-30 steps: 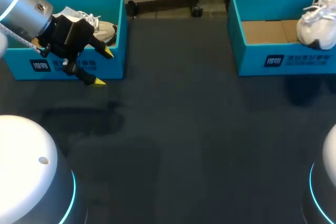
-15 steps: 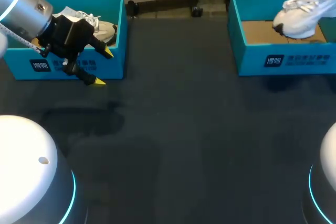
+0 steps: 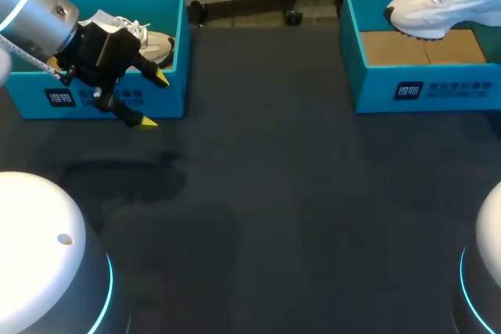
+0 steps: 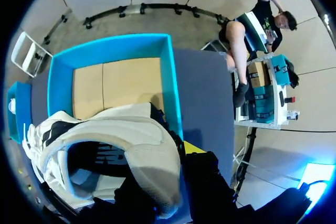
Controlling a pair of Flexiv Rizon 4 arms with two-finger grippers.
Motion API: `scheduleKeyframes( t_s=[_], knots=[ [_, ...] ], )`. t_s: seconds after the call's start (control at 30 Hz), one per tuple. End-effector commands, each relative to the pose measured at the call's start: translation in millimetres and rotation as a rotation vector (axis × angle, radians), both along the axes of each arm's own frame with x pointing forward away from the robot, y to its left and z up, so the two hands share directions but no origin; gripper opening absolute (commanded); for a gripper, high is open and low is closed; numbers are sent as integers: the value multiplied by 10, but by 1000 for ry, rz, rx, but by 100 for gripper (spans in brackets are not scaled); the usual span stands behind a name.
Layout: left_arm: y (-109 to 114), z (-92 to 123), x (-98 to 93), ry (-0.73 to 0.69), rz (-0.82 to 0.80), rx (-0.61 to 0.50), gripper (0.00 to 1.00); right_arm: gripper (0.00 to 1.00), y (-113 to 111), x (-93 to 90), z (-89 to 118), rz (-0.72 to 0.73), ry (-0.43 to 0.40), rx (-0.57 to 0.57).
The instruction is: Take the shoe out of the shoebox, open the shoe tongue, remove and reinsert the insole, then place the shoe into the shoebox
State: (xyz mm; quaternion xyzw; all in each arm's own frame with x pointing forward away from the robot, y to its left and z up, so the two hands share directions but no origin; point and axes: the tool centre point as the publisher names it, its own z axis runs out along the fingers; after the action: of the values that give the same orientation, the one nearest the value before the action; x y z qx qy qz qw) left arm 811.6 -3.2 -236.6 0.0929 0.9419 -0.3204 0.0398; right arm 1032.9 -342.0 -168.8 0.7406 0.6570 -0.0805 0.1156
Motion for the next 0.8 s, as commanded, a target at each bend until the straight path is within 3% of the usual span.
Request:
scheduleKeyframes(
  t_s=[0.03,0.47,0.8],
  knots=[
    [6,2,-11,-1,0,2,100,0,2,0,25,0,2,0],
    [6,2,-11,-1,0,2,100,0,2,0,25,0,2,0],
    [6,2,-11,-1,0,2,100,0,-31,114,-173,-102,-67,-5]
  ],
)
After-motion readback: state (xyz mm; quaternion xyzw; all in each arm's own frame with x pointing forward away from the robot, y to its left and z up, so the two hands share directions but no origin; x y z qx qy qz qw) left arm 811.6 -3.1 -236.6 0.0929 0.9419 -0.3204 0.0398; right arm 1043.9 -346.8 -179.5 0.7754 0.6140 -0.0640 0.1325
